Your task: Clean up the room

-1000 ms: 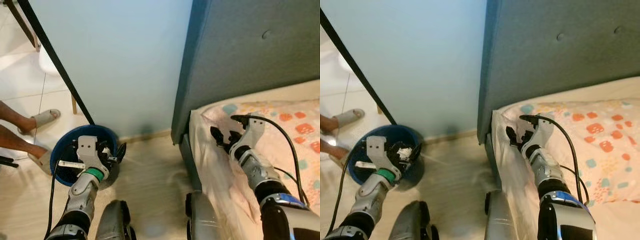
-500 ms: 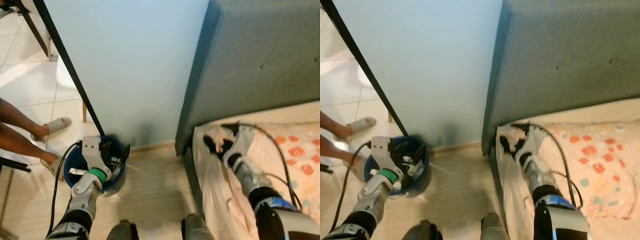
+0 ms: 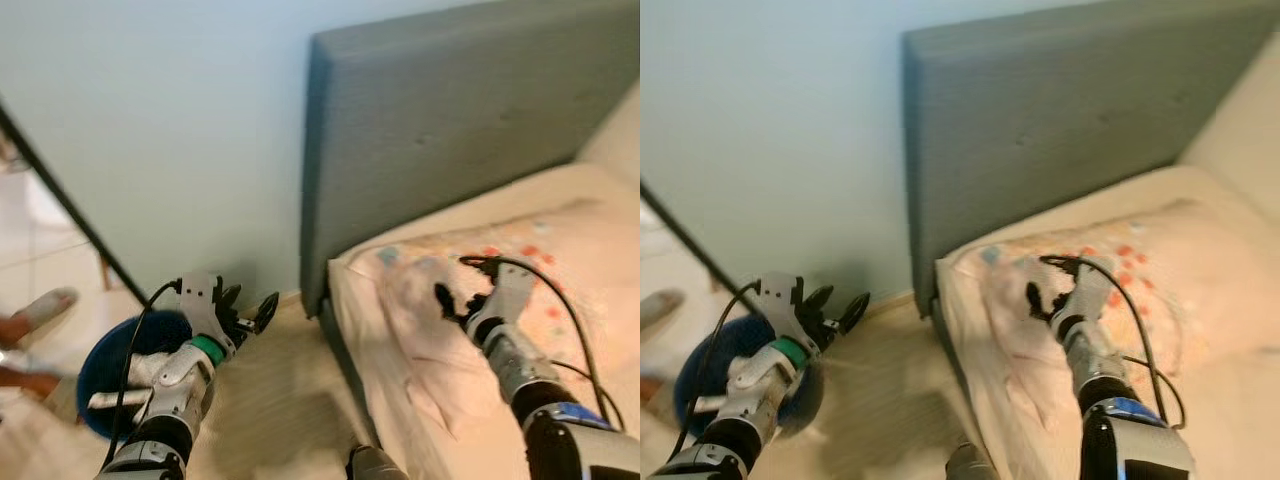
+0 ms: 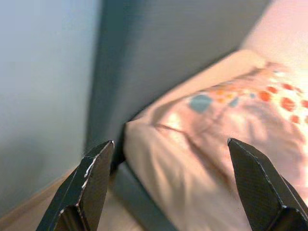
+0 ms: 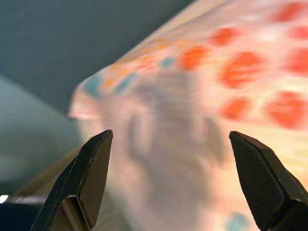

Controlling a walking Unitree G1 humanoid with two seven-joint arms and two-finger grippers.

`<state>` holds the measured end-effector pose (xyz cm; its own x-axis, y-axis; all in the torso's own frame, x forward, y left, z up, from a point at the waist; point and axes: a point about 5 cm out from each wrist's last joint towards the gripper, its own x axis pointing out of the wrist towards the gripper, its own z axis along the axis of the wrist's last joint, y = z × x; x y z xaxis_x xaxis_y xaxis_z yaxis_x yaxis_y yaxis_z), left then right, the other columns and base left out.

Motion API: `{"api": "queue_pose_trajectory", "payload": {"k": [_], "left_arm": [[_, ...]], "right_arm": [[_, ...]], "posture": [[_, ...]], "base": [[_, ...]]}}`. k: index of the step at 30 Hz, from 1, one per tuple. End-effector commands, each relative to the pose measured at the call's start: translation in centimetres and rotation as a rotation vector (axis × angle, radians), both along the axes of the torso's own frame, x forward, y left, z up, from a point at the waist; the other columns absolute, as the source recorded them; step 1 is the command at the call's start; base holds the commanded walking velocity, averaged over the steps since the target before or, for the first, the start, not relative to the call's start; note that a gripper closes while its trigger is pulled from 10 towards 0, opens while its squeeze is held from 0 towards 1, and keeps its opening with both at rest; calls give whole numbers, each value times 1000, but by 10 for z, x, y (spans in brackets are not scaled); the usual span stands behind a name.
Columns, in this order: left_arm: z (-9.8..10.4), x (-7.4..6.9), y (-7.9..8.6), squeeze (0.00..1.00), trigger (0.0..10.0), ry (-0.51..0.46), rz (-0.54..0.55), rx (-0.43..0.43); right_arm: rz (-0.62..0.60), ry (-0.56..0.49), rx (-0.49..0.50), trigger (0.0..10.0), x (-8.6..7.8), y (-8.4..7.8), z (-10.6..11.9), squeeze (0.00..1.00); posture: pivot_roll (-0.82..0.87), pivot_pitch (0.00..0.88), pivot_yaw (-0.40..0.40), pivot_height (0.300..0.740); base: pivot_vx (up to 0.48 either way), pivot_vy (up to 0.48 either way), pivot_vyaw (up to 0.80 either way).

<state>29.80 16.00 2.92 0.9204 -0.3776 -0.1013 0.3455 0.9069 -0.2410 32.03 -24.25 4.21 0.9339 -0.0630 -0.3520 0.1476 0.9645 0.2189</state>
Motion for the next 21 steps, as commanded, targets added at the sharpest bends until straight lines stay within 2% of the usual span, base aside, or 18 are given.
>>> {"api": "queue_pose_trajectory", "payload": {"k": [1,6,11,14,21], "left_arm": [[-11,-7,1,0,10000,51,7,13],[-18,-14,1,0,10000,78,1,14],[-26,-22,-1,0,10000,108,-41,53],[-26,-22,-1,0,10000,109,-46,61],[-22,-18,-3,0,10000,88,-40,66]], "right_arm": [[-26,28,-1,10000,-6,-3,-7,0],[-70,36,-37,10000,-8,-9,-7,0],[-127,89,-99,10000,-13,-18,-11,0],[-126,105,-110,10000,-15,-18,-14,0],[-66,183,-127,10000,-28,-4,-33,0]], "posture": [[-113,9,33,715],[-113,9,33,715],[-122,6,28,715],[-123,4,27,715],[-125,3,27,715]], "base": [[0,0,-800],[0,0,-800],[0,0,-800],[0,0,-800],[0,0,-800]]}}
